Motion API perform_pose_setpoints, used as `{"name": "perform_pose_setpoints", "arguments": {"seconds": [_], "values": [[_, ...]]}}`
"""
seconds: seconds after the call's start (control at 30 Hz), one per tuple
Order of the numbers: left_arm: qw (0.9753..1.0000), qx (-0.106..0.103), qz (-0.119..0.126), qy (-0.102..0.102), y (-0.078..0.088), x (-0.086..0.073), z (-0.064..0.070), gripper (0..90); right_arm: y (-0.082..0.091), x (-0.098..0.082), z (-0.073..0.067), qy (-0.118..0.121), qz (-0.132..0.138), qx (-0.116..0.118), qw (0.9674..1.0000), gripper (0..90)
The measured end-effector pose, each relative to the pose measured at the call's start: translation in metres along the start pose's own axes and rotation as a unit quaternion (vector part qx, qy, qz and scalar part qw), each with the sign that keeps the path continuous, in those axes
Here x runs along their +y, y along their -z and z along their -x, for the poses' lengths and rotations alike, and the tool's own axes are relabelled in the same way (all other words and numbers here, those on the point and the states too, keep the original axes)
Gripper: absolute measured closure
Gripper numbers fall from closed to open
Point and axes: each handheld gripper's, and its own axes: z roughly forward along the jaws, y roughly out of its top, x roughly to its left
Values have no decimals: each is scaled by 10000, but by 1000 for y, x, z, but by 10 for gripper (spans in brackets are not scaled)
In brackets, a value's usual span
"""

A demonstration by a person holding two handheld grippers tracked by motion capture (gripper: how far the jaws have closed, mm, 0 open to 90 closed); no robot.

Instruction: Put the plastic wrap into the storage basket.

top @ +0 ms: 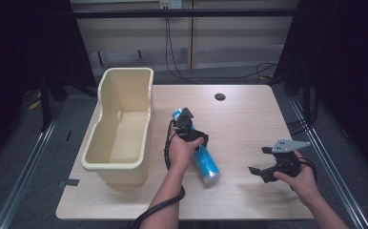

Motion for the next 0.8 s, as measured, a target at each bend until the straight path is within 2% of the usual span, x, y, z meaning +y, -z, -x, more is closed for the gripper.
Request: {"name": "perform_pose_setpoints", "arguments": {"seconds": [0.03, 0.1, 0.13, 0.17, 0.2, 0.23, 0.27, 0.3, 0.33, 0.37, 0.4, 0.43, 0.5, 0.63, 0.67, 0.73, 0.8], "values": [[9999, 43, -15, -97, 3, 0, -1, 184, 0, 0, 0, 6, 11, -9, 10000, 33], [9999, 36, -16, -126, 9, 0, -2, 219, 0, 0, 0, 6, 13, -20, 10000, 33], [9996, 48, 173, -211, 19, 1, -3, 502, 1, 0, 0, -3, 19, -19, 10000, 33], [9990, -32, 308, -330, 29, 2, -4, 900, 0, 0, 0, -11, 15, -23, 10000, 33], [9981, 115, 416, -429, 36, 3, -4, 900, 0, 0, 0, -11, 15, -23, 10000, 33], [9988, -165, 394, -232, 33, 4, -7, 430, 0, 1, 0, -23, 39, -45, 10000, 33], [9988, -165, 394, -232, 33, 4, -7, 346, 0, 1, 0, -23, 39, -45, 10000, 33], [9987, 31, 417, -295, 27, 2, -7, 348, 0, 2, 0, -15, 45, -64, 10000, 33], [9987, 31, 417, -295, 27, 2, -7, 326, 0, 2, 0, -15, 45, -64, 10000, 33], [9989, -45, 448, -153, 17, 0, -7, 295, 1, 2, 1, -37, 62, -66, 10000, 33], [9989, -45, 448, -153, 17, 0, -7, 289, 1, 2, 1, -37, 62, -66, 10000, 33], [9991, -135, 411, 28, 9, 0, -9, 262, 1, 1, 2, -54, 82, -69, 9999, 33], [9989, -190, 430, 75, 7, 0, -9, 241, 2, 0, 2, -82, 70, -66, 9999, 33], [9993, -31, 341, 141, -3, 4, -8, 188, 2, 0, 3, -82, 77, -52, 9999, 33], [9992, -10, 371, 117, -5, 5, -7, 184, 2, 0, 3, -73, 96, -56, 9999, 33], [9997, 153, 203, 19, -14, 5, -5, 159, 2, 0, 3, -67, 103, -80, 9999, 33], [9997, 180, 172, -10, -17, 5, -4, 157, 3, 1, 3, -63, 99, -86, 9999, 33]]}}
